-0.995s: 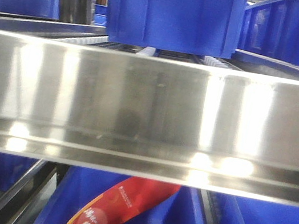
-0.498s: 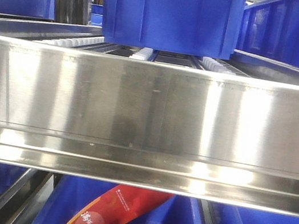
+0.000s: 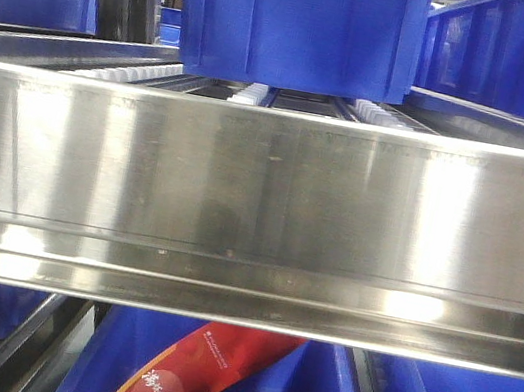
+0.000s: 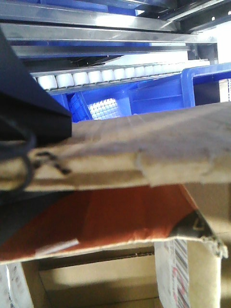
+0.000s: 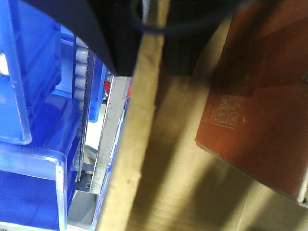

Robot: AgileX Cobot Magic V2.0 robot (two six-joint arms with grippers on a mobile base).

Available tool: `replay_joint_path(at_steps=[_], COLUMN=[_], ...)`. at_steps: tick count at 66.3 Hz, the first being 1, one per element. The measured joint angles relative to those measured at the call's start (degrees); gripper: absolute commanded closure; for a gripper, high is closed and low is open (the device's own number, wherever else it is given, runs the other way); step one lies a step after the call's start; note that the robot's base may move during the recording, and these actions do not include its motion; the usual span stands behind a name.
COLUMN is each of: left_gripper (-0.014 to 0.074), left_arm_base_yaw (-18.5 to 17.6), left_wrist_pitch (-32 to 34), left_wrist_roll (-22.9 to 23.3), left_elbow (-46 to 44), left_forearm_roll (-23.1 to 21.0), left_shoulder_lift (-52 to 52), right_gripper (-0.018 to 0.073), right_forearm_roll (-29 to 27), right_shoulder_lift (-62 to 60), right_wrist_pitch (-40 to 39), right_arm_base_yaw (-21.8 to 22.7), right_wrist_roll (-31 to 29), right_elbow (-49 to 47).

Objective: Stack two boxes on right shelf middle
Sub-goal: 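Lower the held boxes onto the middle shelf with both grippers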

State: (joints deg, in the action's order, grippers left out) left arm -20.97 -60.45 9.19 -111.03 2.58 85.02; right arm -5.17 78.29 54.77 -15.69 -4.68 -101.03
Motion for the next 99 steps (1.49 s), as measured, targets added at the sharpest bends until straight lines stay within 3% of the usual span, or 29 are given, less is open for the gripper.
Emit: replay_joint_path(at_steps=[37, 65, 72, 78, 83, 88, 93, 99], left_gripper=[0.0708, 0.0708, 0.0707, 0.0701, 0.0638, 0.0514, 0.0276, 0.0027], left_arm_base_yaw=[0.0, 0.0, 0.0, 0.0, 0.0, 0.0, 0.0, 0.0], left_wrist_pitch=[-0.22, -12.05, -12.43, -12.43, -12.15, -11.93, -10.74, -9.82], left_wrist_roll=[0.0, 0.11, 0.11, 0.11, 0.11, 0.11, 0.11, 0.0], left_elbow=[0.0, 1.19, 1.3, 1.32, 1.32, 1.32, 1.32, 1.02], left_forearm_roll=[0.0, 2.74, 3.58, 4.09, 4.24, 4.38, 4.38, 5.08], left_shoulder_lift=[0.0, 6.39, 9.24, 11.01, 11.43, 11.6, 11.74, 11.74], right_gripper=[0.0713, 0.0713, 0.0688, 0.0589, 0.0456, 0.0288, 0.009, -0.0015], right_forearm_roll=[-1.82, -3.93, -3.93, -3.93, -4.02, -4.43, -4.55, -4.55], right_shoulder_lift=[0.0, 6.66, 9.03, 10.54, 10.61, 10.61, 10.61, 10.61], right_wrist_pitch=[-0.16, 8.67, 9.2, 9.2, 9.25, 9.06, 8.82, 8.72], right_arm_base_yaw=[0.0, 0.1, 0.1, 0.1, 0.1, 0.1, 0.1, 0.1], right_wrist_roll=[0.0, 0.0, 0.0, 0.12, 0.24, 0.13, 0.0, -0.09], right_elbow=[0.0, 2.95, 3.09, 3.18, 3.18, 3.18, 3.18, 3.18])
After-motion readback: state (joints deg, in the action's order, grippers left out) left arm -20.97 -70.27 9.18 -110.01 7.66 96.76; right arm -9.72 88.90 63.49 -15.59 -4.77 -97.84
